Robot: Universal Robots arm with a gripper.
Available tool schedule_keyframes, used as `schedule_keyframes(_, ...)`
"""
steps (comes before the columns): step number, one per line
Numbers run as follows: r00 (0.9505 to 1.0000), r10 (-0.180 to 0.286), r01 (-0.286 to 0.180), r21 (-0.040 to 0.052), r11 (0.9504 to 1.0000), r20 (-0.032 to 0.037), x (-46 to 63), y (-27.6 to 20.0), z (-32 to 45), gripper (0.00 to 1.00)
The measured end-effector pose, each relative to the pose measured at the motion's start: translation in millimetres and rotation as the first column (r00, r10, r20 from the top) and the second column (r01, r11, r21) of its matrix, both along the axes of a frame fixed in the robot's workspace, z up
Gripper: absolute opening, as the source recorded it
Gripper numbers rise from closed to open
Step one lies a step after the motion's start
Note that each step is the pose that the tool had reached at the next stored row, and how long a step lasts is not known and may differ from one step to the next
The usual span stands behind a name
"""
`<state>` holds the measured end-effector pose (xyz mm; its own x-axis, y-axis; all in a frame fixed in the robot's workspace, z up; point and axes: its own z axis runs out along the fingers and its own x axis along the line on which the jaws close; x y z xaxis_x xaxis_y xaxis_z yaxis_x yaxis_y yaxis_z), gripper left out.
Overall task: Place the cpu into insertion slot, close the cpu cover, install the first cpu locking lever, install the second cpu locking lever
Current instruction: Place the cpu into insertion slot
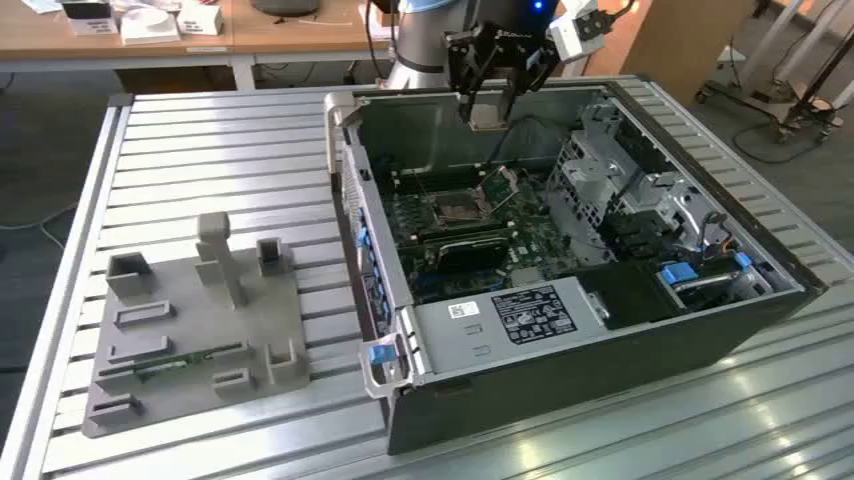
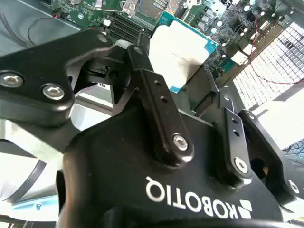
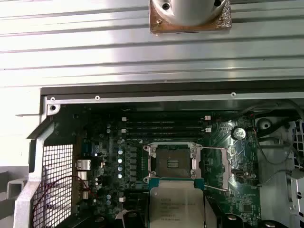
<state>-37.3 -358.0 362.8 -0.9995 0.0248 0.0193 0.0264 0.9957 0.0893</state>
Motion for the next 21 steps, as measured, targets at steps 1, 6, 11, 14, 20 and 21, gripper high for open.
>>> schedule_keyframes(1,1.0,0.0,0.0,0.0001,1.0,0.0,0.0,0.0,0.0,0.55)
schedule_keyframes(6,1.0,0.0,0.0,0.0,1.0,0.0,0.0,0.0,0.0,0.55)
schedule_keyframes(11,1.0,0.0,0.0,0.0,1.0,0.0,0.0,0.0,0.0,0.55)
schedule_keyframes(14,0.9995,-0.032,0.032,-0.0003,0.9995,-0.0001,0.0,0.0,-0.1,0.55)
schedule_keyframes(20,0.9931,-0.117,0.117,-0.0006,0.9931,0.0,-0.7,0.0,-0.7,0.55)
schedule_keyframes(21,0.9925,-0.122,0.122,-0.0003,0.9925,0.0,-1.5,0.0,-0.8,0.55)
